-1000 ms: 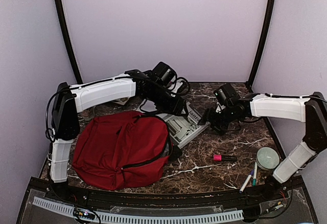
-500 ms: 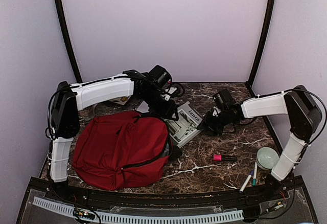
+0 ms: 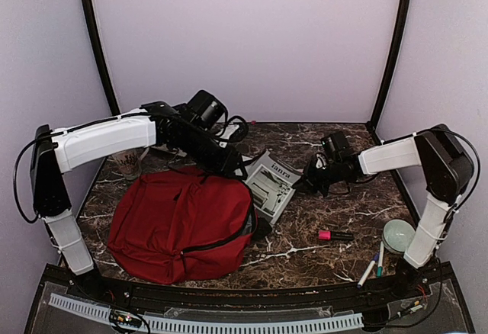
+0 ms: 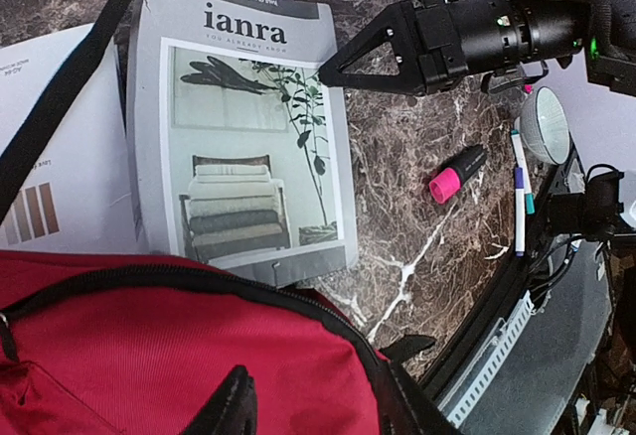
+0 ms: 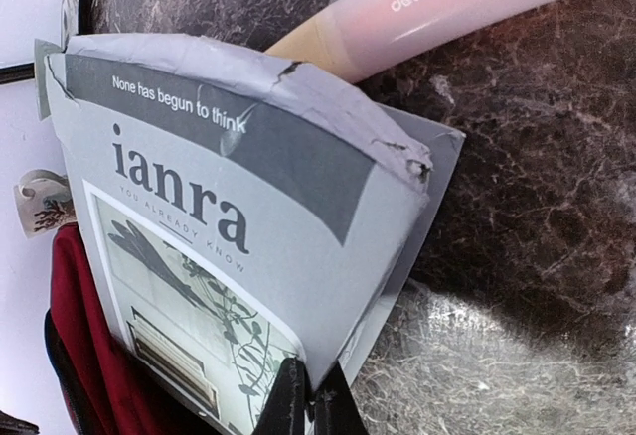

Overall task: Pack the student bag
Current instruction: Pick up the book from the center of the board, then pass from the right arm to the left

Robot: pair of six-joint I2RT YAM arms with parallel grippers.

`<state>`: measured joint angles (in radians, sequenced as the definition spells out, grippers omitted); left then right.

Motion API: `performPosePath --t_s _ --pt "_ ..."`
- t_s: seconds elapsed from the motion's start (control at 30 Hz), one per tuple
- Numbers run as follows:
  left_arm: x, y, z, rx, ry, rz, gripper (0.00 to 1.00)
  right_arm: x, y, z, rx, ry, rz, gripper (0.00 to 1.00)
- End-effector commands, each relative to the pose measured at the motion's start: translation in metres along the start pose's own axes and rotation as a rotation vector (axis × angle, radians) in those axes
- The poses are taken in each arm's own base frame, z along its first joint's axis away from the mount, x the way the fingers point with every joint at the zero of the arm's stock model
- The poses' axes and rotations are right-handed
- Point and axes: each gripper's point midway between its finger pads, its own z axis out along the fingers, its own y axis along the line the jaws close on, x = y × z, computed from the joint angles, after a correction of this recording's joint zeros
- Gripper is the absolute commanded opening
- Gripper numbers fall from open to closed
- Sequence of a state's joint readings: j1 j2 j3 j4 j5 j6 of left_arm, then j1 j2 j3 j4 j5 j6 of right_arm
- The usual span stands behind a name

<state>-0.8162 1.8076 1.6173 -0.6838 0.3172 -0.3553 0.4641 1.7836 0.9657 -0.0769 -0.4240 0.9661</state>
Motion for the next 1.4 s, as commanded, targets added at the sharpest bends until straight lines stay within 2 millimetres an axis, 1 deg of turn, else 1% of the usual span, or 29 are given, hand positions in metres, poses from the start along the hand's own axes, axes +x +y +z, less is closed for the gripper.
performPosePath --t_s 0.0,0.1,0.2,0.37,0.4,0.43,0.57,0.63,0.73,0.9,0.93,0.97,1.0,1.03,1.1,1.27,1.37 --pt "0.019 0.0 -0.033 -0.026 -0.013 -0.001 0.44 -0.002 0.002 0.0 -0.015 -0.012 -0.05 0.0" --pt "0.034 0.007 -0.05 -0.061 -0.026 -0.008 0.44 -0.002 0.004 -0.008 -0.017 -0.036 -0.066 0.0" --pt "0.046 0.012 -0.064 -0.087 -0.043 -0.02 0.44 -0.005 0.012 -0.02 -0.02 -0.06 -0.082 0.0" --pt "0.051 0.011 -0.086 -0.089 -0.107 -0.042 0.45 -0.012 0.033 -0.047 -0.041 -0.125 -0.127 0.0" --pt "0.051 0.01 -0.09 -0.083 -0.121 -0.046 0.45 -0.013 0.034 -0.049 -0.04 -0.128 -0.131 0.0" --pt "0.051 0.008 -0.093 -0.073 -0.138 -0.045 0.45 -0.013 0.044 -0.061 -0.065 -0.148 -0.149 0.0" --pt "0.049 0.003 -0.104 -0.049 -0.192 -0.031 0.47 -0.012 0.063 -0.087 -0.106 -0.189 -0.19 0.0" --pt "0.048 0.004 -0.107 -0.057 -0.205 -0.029 0.48 -0.011 0.069 -0.1 -0.114 -0.209 -0.218 0.0" --pt "0.047 0.004 -0.11 -0.064 -0.212 -0.025 0.53 -0.007 0.07 -0.117 -0.108 -0.237 -0.237 0.0" --pt "0.041 0.002 -0.12 -0.061 -0.261 -0.01 0.64 0.003 0.069 -0.142 -0.116 -0.274 -0.225 0.0" --pt "0.04 0.002 -0.122 -0.065 -0.271 -0.007 0.69 0.005 0.07 -0.149 -0.127 -0.284 -0.222 0.0" --pt "0.039 0.002 -0.123 -0.065 -0.28 -0.005 0.71 0.007 0.072 -0.155 -0.137 -0.294 -0.218 0.0" --pt "0.038 0.001 -0.125 -0.064 -0.288 -0.002 0.81 0.009 0.075 -0.16 -0.152 -0.301 -0.216 0.0" --pt "0.036 0.0 -0.126 -0.058 -0.296 0.002 0.85 0.012 0.078 -0.166 -0.171 -0.304 -0.212 0.0" --pt "0.031 -0.007 -0.128 -0.027 -0.317 0.016 0.85 0.016 0.088 -0.175 -0.219 -0.304 -0.208 0.0" --pt "0.017 -0.033 -0.134 0.123 -0.403 0.042 0.86 0.029 0.117 -0.197 -0.326 -0.299 -0.202 0.0" --pt "0.01 -0.04 -0.137 0.169 -0.436 0.026 0.86 0.039 0.136 -0.207 -0.363 -0.297 -0.207 0.0"
